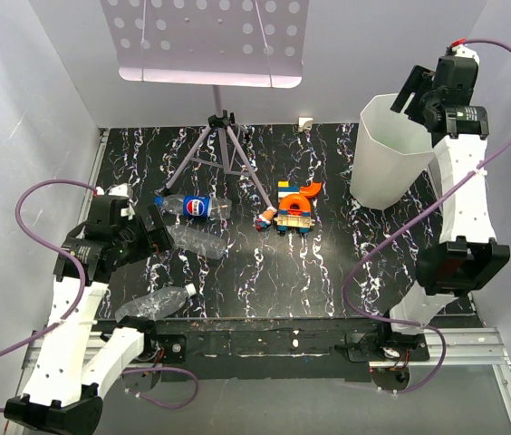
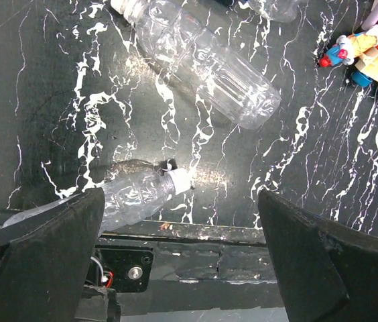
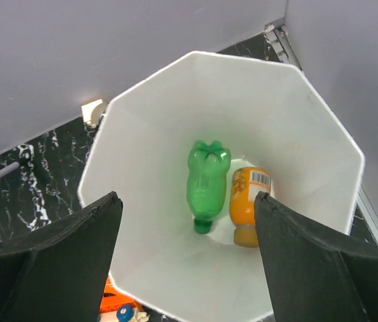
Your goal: Put the plastic bottles in the bin
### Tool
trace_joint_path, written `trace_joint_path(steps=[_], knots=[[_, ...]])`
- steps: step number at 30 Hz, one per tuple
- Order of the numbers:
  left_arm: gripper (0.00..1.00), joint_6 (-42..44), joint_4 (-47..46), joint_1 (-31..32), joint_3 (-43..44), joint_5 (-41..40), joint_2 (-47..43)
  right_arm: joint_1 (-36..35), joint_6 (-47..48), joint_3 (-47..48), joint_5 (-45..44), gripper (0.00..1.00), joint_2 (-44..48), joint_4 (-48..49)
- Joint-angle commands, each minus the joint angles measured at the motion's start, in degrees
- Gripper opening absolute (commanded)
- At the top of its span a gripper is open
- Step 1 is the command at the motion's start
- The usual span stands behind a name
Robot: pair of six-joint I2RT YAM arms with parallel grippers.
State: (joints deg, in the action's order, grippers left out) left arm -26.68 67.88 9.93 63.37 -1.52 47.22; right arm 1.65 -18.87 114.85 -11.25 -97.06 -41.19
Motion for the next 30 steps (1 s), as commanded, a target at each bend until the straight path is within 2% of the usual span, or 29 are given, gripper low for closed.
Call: trace_joint_path(steps=[1, 4, 7, 11, 14, 17, 22, 27, 30], knots=[[0.99, -0.83, 0.5, 0.17, 1.05, 1.17, -0.9, -0.16, 0.51, -1.37, 3.58, 0.86, 9.06, 2.78], [0.99, -0.92, 0.33, 0.17, 0.7, 0.64, -0.9, -1.64, -1.16, -6.28, 8.77, 0.87, 14.33, 3.48], [0.99, -1.18, 0.06, 0.17, 0.35, 0.2, -1.25, -6.29, -3.89, -15.94, 14.83, 0.88, 22.58, 6.46], [0.99, -1.8, -0.38, 0.17, -0.79, 0.11, -1.34, -19.72, -4.94, -28.78, 12.22, 0.88, 32.0, 12.35], [0.99, -2.94, -0.46, 0.17, -2.11, -0.67, -1.34, -30.18, -5.38, -34.14, 9.25, 0.89, 32.55, 12.27], [0.99, -3.99, -0.2, 0.17, -2.82, -1.64, -0.99, -42.3, -3.98, -38.81, 6.94, 0.89, 30.18, 13.94], [0.99, -4.96, 1.29, 0.17, -2.9, -1.12, -0.03, -51.46, 1.1, -34.62, 13.18, 0.9, 20.52, 10.26], [0.99, -8.47, 3.31, 0.17, -2.56, -4.1, 0.94, -55.7, 5.34, -26.01, 18.35, 0.91, 8.48, 5.69], [1.0, -10.23, 6.38, 0.17, -0.71, -6.3, 3.57, -57.28, 6.74, -20.55, 17.93, 0.91, 1.89, 4.63]])
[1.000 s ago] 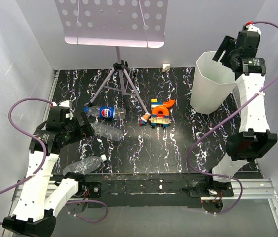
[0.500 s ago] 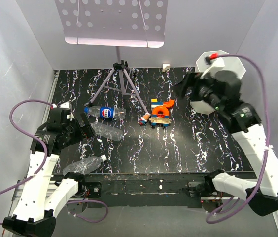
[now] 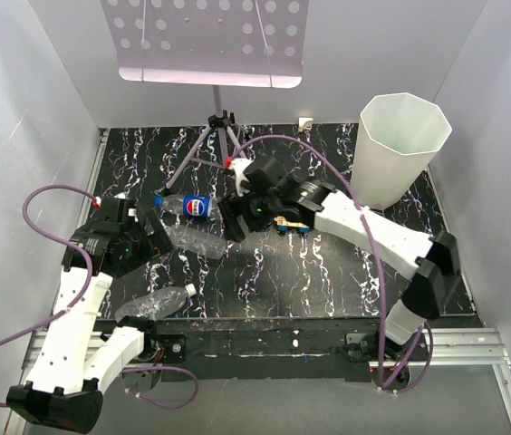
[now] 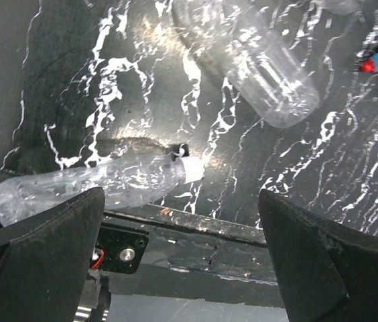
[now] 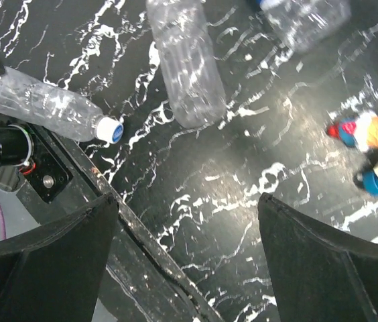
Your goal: Put the plastic bottles in the bin
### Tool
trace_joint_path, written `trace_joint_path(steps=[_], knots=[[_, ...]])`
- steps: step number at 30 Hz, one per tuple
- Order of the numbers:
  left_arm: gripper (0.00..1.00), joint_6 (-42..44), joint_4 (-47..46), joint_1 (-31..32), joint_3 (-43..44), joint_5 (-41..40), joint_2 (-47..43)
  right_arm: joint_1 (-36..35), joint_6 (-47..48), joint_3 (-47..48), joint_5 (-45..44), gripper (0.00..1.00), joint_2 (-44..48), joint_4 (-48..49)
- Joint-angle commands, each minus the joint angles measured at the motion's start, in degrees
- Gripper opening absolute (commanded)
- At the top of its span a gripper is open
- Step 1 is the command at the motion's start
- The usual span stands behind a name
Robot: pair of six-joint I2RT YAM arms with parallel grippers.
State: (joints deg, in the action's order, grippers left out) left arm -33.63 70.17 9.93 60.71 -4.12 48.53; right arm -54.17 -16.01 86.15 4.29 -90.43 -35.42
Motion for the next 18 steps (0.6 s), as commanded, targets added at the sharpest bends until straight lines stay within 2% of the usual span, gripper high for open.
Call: trace_joint_path(steps=[1, 9, 13, 18], knots=[[0.99, -3.55, 4.88, 0.17, 2.48, -4.22, 2.88, -1.9, 4.32, 9.64, 2.3, 0.91, -6.93, -1.23], [0.99, -7.85, 2.6, 0.09, 3.45, 2.62, 2.71, -2.87, 7.66, 22.82, 3.44, 0.91, -22.75, -3.87], [1.0, -12.76, 5.49, 0.09, 5.64, -1.66, 1.31, -2.96, 9.41, 26.78, 4.67, 0.91, -28.12, -5.01], [1.0, -15.68, 2.7, 0.0, 6.53, -2.56, -5.2, -2.96, 11.44, 30.13, 7.12, 0.91, -33.4, -6.86]])
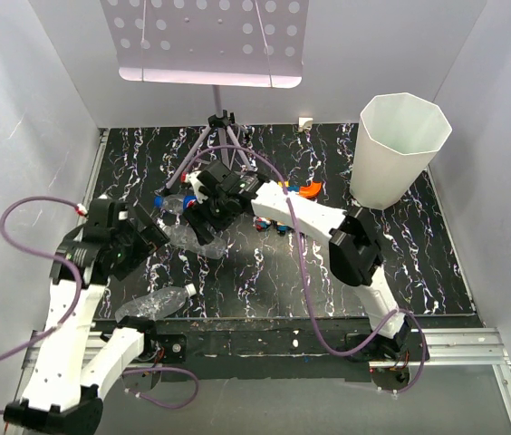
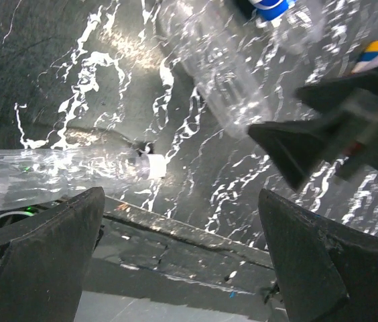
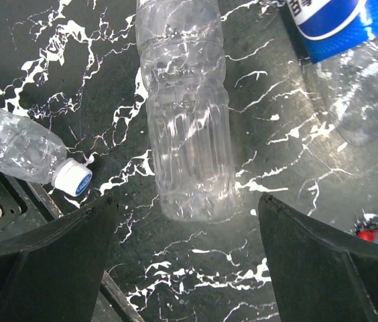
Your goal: Put the plastic bottles in the bin
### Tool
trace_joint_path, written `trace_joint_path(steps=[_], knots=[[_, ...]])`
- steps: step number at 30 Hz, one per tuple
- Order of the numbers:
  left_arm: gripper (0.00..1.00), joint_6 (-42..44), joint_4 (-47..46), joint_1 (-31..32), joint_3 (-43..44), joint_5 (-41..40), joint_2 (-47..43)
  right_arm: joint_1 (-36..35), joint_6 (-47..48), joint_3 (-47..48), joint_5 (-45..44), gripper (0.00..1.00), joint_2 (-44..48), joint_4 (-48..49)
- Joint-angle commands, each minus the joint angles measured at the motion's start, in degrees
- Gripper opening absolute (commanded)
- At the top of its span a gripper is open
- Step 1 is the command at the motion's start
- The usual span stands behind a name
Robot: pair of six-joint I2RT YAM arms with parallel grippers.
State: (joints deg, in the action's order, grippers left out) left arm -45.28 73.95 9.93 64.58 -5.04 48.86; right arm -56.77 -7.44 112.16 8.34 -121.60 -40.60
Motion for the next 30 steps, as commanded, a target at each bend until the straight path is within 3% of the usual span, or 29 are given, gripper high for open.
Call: trace_joint_path(steps=[1, 10, 15, 22, 30], knots=[[0.99, -3.94, -1.79, 0.0, 2.66, -1.12, -6.05, -0.36, 3.05, 4.12, 3.7, 0.91, -2.93, -1.59], [0.99, -1.04, -4.52, 0.08, 2.4, 3.63, -5.62, -0.44, 3.57, 9.38, 5.2, 0.91, -10.93, -2.72], [0.99, -0.25, -6.54, 0.0, 0.9, 7.67, -6.15, -0.44, 4.28, 11.77, 5.46, 0.77, -13.58, -5.28], [0.99, 1.33, -6.02, 0.0, 2.13, 6.0, -6.15, -0.62, 4.28, -3.68, 6.25, 0.4, -1.56, 1.65], [0.99, 2.03, -6.19, 0.08, 6.52, 7.68, -5.62, -1.32, 4.81, -18.55, 5.3, 0.35, 22.69, 6.41]])
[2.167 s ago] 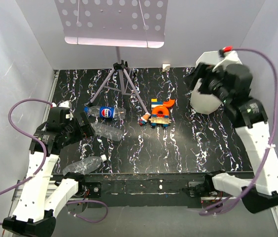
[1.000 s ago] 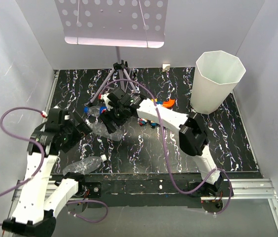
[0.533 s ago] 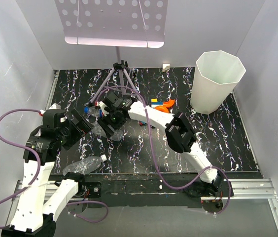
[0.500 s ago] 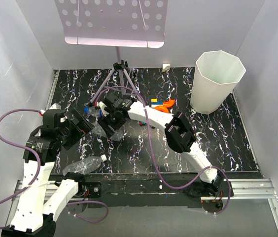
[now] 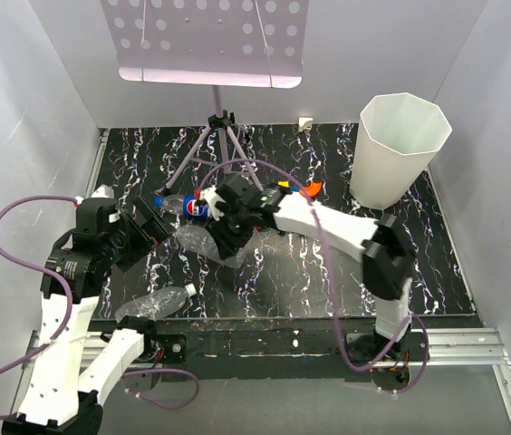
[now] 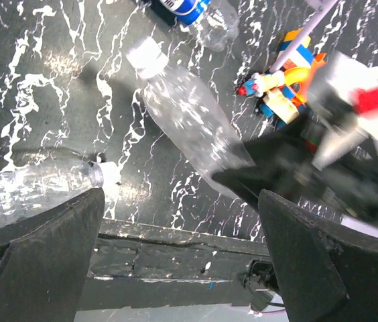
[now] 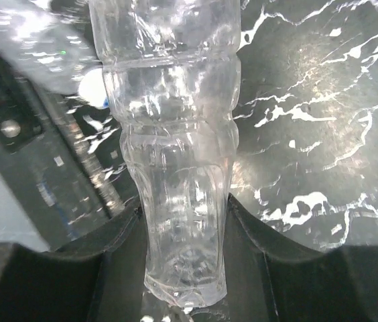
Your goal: Put the plastic bottles in the bin
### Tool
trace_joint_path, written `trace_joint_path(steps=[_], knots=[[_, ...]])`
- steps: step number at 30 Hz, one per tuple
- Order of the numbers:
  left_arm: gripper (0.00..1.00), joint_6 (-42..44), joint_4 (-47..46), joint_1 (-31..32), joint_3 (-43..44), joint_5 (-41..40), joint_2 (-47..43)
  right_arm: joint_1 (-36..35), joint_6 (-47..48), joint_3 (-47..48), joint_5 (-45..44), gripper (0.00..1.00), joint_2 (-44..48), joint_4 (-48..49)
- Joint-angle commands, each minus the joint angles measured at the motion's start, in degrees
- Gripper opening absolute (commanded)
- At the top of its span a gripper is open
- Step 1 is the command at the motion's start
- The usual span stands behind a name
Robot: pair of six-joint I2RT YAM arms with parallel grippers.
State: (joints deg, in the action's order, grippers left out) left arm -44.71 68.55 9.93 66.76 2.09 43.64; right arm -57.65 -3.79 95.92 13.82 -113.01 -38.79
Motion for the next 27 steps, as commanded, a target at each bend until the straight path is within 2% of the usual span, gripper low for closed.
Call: trace_joint_path(steps=[1, 8, 10, 15, 21, 27], knots=[[0.99, 2.42, -1.14, 0.09, 5.12, 0.64, -0.4, -0.45, 1.16, -3.19, -2.12, 0.35, 16.92, 4.33], [0.99, 6.3, 2.55, 0.09, 10.93, -5.87, 4.35, 4.11, -0.07, -9.43, -17.49, 0.35, 37.49, 0.83], [0.99, 6.48, 1.42, 0.09, 10.59, -5.43, 4.79, 8.32, -1.56, -11.97, -21.01, 0.35, 43.98, -0.85], [0.99, 7.0, -1.93, 0.09, 6.9, -3.94, 5.75, 24.57, -7.1, -19.44, -19.46, 0.35, 59.03, 3.0], [0.99, 7.18, -2.64, 0.09, 6.28, -2.09, 7.43, 38.03, -9.66, -15.42, -20.24, 0.35, 57.38, 7.39], [0.99, 6.92, -2.11, 0.0, 5.49, -2.09, 6.02, 49.99, -11.59, -5.67, -15.85, 0.35, 45.54, 11.54]])
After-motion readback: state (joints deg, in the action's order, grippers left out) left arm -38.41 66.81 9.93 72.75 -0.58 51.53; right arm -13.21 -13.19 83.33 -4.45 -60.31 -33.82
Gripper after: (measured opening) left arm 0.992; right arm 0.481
